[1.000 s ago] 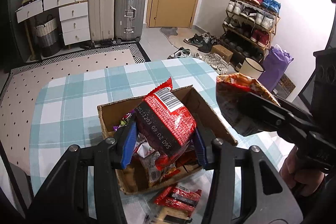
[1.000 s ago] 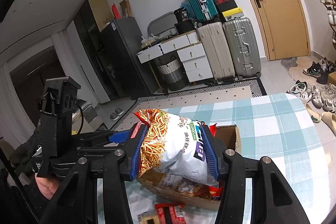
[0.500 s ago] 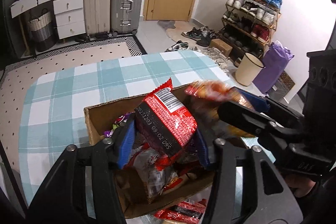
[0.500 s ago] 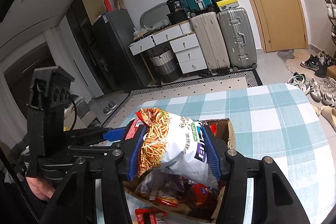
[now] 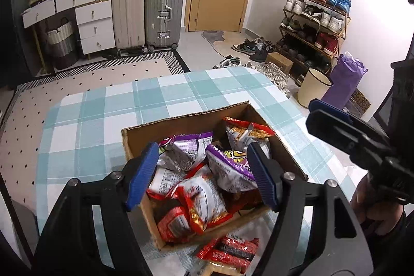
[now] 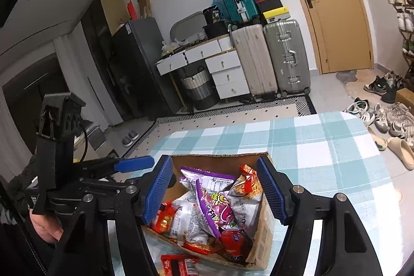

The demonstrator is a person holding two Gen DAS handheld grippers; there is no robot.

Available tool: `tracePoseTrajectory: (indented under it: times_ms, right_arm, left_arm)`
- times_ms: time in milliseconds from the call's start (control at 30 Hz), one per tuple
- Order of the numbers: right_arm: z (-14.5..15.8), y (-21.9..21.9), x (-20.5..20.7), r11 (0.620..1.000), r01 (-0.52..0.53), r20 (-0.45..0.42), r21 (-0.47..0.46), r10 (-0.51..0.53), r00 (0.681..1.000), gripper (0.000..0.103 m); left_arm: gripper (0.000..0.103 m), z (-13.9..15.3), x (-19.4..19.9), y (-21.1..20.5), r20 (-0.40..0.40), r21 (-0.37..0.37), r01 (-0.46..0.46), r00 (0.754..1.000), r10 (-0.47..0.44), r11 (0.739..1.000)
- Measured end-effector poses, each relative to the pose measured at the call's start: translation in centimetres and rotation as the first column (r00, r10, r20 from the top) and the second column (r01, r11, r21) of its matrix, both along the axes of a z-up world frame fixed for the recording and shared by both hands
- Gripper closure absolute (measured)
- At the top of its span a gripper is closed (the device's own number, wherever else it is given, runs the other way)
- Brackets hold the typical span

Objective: Organize snacks
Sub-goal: 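Open both grippers to drop the packs into the box, then withdraw both tools from the box toward the remaining packs on the table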

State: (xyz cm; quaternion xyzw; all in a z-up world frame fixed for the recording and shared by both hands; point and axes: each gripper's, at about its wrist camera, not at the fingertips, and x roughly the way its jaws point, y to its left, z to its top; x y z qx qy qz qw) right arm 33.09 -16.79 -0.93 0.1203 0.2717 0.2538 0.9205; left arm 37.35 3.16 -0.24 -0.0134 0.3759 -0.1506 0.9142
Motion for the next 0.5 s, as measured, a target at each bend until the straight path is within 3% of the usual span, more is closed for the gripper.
tracePoseTrajectory:
  times_ms: [500]
  right_arm:
    - [2.6,0.2,-6.0,1.000,-0.007,0.050,-0.006,0.007,0.999,0.034]
  left_arm:
    - [0.022,3.1,-7.4,0.9,0.074,0.040,-0.060,0.996,0.057,0.997]
